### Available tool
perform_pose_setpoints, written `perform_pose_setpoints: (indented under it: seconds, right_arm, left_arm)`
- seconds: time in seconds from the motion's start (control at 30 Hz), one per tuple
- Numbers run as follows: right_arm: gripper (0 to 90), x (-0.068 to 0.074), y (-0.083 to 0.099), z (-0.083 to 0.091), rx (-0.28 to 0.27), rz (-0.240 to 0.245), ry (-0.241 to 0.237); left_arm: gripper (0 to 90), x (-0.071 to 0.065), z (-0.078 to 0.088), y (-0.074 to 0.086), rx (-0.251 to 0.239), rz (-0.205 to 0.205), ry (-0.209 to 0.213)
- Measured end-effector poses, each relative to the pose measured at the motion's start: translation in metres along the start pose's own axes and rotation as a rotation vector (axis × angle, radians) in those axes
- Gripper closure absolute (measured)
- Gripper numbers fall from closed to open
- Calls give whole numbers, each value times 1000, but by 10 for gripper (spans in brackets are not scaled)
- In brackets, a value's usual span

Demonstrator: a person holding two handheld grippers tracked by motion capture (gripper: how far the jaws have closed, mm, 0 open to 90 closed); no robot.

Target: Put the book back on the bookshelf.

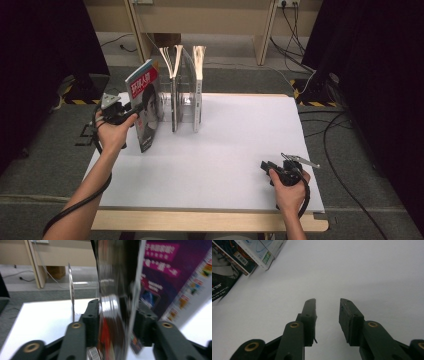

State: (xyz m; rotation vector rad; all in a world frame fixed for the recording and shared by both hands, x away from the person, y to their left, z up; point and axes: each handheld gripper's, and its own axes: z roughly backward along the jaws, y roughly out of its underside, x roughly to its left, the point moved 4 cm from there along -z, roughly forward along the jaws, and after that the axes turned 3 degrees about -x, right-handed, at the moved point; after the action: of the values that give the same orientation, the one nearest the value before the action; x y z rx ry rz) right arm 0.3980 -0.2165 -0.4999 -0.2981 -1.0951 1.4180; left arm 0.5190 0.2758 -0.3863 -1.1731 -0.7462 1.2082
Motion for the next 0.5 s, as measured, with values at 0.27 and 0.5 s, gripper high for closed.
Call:
perform_pose_setpoints:
  seconds: [0.27, 0.5]
  right_arm:
    - [664, -2, 1, 0, 8, -2, -3]
    - [663, -2, 0, 0, 7, 1, -3]
  left_arm:
    - [556, 0, -8, -28, -1, 24, -48]
    - [577, -1, -9, -36, -14, 24, -42]
